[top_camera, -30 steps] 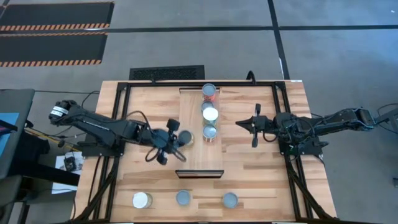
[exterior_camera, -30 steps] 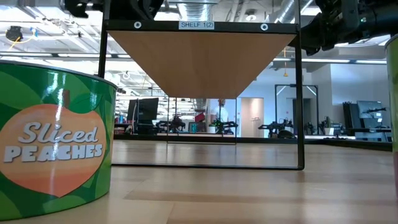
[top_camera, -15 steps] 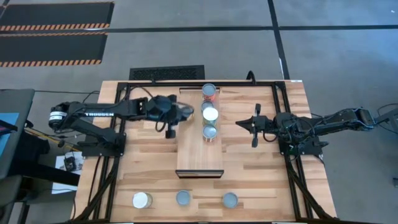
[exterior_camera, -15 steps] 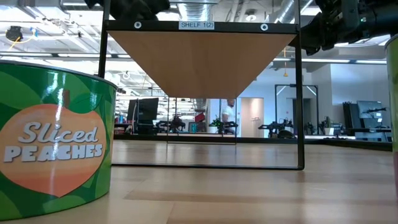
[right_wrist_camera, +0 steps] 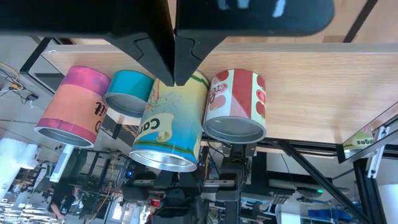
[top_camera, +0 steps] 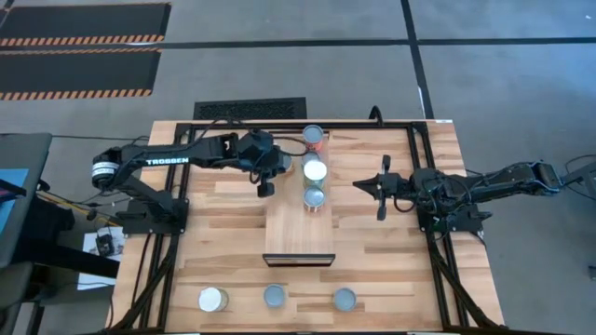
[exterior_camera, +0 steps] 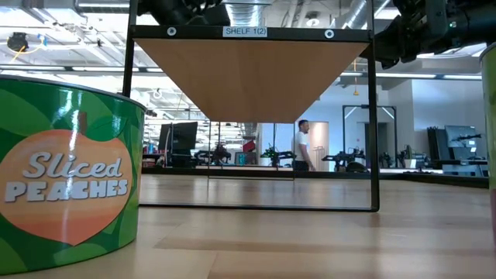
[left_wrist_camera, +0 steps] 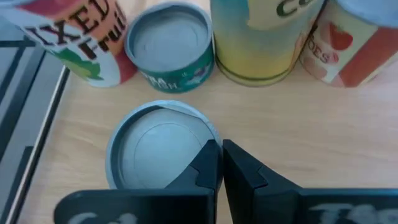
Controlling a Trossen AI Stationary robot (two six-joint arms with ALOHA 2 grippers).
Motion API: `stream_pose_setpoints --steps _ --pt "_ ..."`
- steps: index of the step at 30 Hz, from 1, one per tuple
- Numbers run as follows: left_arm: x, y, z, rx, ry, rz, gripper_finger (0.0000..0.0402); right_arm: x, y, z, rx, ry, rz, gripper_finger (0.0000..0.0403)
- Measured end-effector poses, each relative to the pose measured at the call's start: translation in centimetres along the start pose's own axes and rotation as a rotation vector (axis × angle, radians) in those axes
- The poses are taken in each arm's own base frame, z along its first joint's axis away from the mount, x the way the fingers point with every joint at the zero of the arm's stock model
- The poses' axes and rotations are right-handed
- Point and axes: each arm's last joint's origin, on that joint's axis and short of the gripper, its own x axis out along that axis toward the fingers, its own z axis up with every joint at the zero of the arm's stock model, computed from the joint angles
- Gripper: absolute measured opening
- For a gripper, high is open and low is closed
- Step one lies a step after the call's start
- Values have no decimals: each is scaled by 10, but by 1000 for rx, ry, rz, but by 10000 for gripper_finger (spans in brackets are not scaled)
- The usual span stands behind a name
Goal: Pick and place cans onto a shelf
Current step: Put the small yellow can on the shelf aligned with the other small blue can
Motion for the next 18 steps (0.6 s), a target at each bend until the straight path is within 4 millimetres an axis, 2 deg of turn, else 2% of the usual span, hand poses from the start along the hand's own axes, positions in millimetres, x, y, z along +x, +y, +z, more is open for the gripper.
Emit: stream_pose_setpoints --steps 10,18 --pt "-1 10 2 -26 -11 16 1 0 0 0 -4 0 0 21" --pt "4 9 2 -37 -7 -6 1 0 0 0 -5 0 0 16"
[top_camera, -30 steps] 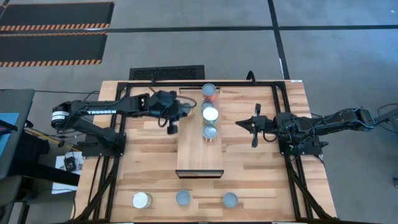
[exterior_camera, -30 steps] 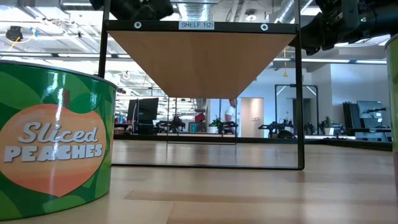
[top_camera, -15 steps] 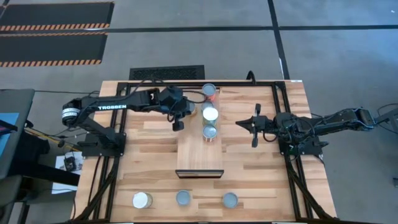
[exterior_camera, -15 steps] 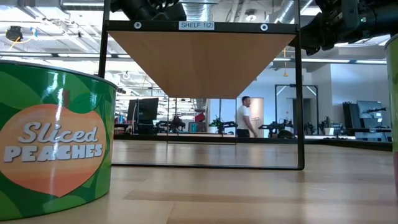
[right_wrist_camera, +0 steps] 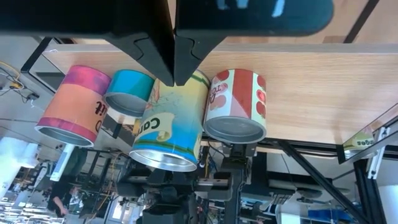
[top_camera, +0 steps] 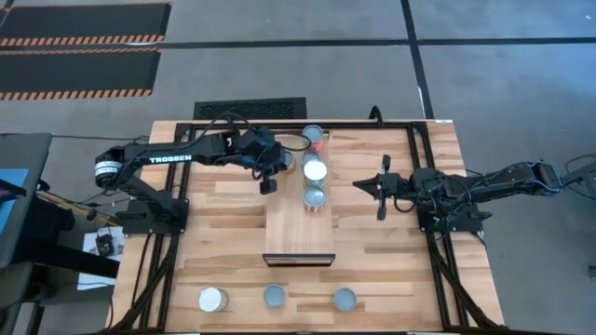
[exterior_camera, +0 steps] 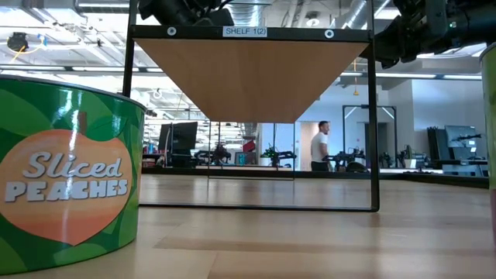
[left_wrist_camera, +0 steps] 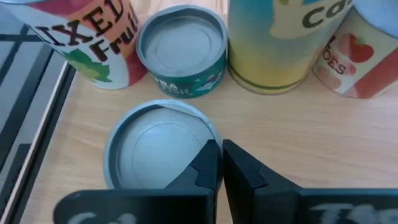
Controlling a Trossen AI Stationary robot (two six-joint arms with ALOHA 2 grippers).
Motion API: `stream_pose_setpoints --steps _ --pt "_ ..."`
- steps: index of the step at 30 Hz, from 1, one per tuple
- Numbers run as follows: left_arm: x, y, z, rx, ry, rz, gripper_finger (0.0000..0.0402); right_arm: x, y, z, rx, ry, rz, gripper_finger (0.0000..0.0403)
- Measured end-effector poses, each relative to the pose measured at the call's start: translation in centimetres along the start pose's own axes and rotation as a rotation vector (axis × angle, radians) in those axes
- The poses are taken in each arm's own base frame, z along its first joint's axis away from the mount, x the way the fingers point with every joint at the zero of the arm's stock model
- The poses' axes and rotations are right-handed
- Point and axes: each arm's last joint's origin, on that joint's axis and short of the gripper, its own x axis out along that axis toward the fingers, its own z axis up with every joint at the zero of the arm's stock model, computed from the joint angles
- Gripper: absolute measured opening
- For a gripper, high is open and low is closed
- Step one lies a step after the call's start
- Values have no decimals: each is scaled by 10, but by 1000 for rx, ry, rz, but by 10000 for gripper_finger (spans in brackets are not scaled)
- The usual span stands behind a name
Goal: Pick and place cans onto a shelf
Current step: Put the small yellow can on the shelf aligned with the other small blue can
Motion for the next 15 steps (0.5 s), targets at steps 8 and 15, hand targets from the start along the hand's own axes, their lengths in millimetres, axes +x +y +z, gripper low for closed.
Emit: stream_pose_setpoints --steps 8,15 --pt "0 0 1 -11 -12 -5 1 0 0 0 -2 0 0 21" --pt "0 -1 1 -17 -20 -47 2 0 0 0 -2 0 0 16"
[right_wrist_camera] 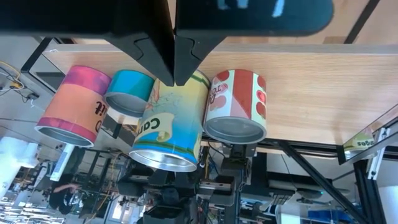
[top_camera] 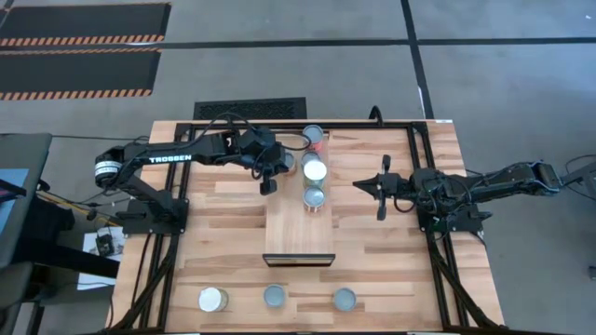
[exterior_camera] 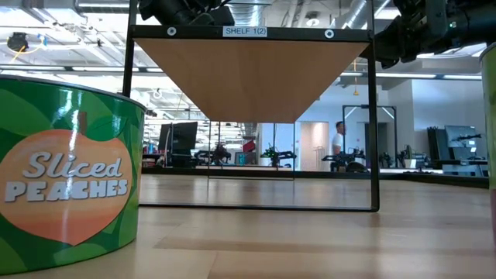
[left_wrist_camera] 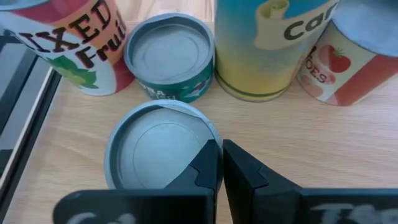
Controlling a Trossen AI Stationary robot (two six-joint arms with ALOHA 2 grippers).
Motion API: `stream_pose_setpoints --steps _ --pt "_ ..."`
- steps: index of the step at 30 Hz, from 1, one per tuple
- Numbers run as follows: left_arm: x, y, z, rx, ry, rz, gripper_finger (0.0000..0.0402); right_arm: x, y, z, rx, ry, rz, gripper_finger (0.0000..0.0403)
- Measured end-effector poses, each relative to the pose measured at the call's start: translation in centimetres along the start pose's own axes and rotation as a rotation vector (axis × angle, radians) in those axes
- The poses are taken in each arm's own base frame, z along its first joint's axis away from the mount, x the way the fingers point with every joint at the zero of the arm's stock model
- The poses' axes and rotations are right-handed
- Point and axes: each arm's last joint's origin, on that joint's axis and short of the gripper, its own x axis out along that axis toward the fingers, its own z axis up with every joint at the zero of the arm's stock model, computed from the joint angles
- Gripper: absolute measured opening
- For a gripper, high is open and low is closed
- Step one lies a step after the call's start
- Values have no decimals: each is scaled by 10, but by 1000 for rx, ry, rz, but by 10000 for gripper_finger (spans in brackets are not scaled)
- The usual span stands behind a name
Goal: Pick and place cans onto a shelf
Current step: Put the small yellow can on the shelf aligned with the other small blue can, then put the left big green can on the shelf aligned with the other big blue can
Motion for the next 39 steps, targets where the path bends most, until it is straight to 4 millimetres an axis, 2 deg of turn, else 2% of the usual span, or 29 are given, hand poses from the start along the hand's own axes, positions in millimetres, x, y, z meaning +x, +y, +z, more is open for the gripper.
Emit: stream_pose_setpoints --steps 18,21,25,29,32,36,39 --pt "0 1 -1 3 8 23 37 0 0 0 1 0 0 21" --pt "-8 0 1 14 -5 26 37 0 0 0 1 0 0 21" --pt "-34 -3 13 33 -42 27 37 0 0 0 0 0 0 18" --pt "-58 -21 18 108 -97 -2 37 0 0 0 0 0 0 17" --pt "-74 -43 17 159 -104 -59 37 0 0 0 0 0 0 18" --pt "-89 -83 6 208 -27 -138 37 0 0 0 0 1 0 21" --pt "-96 -115 -6 240 63 -134 32 0 0 0 0 1 0 20"
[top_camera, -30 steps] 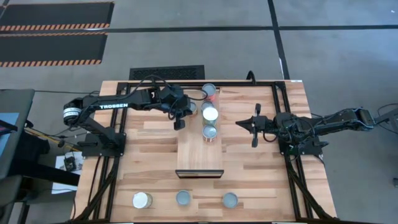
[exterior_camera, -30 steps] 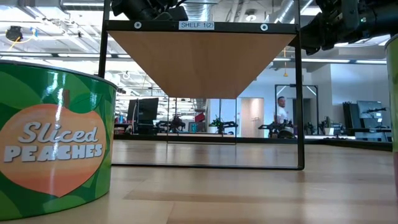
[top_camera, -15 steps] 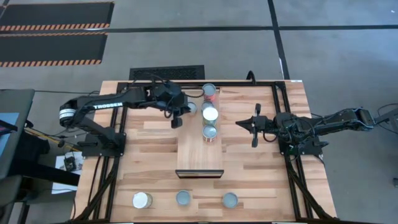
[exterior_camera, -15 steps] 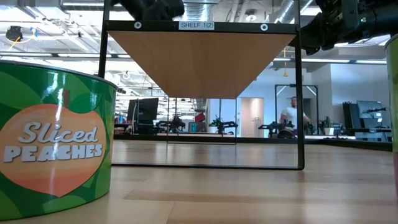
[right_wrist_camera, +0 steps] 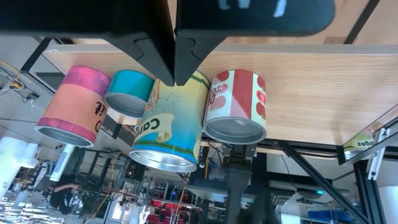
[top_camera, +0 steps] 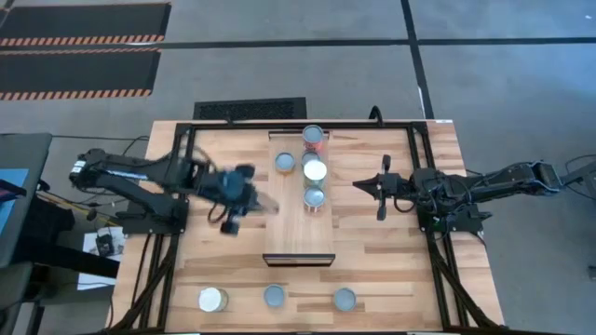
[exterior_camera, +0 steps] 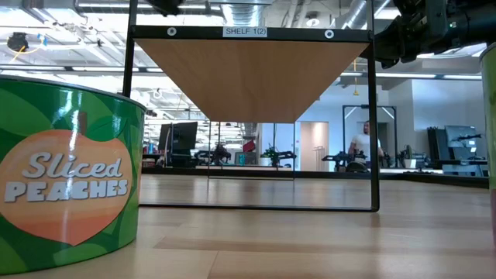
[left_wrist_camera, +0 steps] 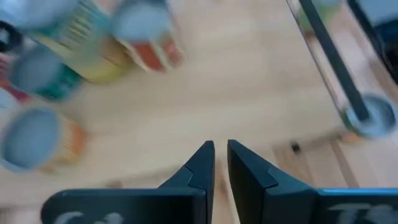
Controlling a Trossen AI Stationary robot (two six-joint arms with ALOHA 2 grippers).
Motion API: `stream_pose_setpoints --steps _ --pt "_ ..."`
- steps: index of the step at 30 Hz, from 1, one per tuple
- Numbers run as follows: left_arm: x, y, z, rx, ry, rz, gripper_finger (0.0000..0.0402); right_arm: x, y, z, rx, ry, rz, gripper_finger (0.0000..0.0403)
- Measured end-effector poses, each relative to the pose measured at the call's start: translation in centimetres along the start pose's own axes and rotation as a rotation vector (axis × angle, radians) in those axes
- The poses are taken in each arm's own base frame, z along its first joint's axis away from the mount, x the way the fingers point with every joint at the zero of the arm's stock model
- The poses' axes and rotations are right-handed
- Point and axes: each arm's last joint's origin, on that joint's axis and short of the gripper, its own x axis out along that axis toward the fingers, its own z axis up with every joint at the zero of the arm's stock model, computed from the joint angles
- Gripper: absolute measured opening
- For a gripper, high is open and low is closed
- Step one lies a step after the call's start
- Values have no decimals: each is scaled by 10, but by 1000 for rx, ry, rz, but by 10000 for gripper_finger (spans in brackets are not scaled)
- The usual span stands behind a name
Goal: Pick and place cans onto a shelf
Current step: Put the left big green can on the shelf aligned with the other big blue can
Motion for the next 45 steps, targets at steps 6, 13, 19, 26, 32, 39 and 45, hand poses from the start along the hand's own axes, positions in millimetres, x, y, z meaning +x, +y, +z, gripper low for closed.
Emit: stream_pose_setpoints --steps 6,13,19,26,32,39,45 --pt "-4 -67 -10 35 102 3 6 0 0 0 1 0 0 17" --pt "-12 -128 -25 -95 117 -29 2 0 0 0 7 0 0 19" --pt "1 -174 -39 -191 178 -9 2 0 0 0 3 -1 0 18" --pt "19 -227 -42 -262 251 19 2 0 0 0 0 0 0 21" --pt "30 -263 -29 -244 452 61 36 0 0 -1 -10 8 1 17" --pt "39 -299 -20 -281 571 112 103 0 1 -3 43 28 18 21" --pt "45 -310 -31 -375 602 182 137 -2 9 -1 44 8 82 17"
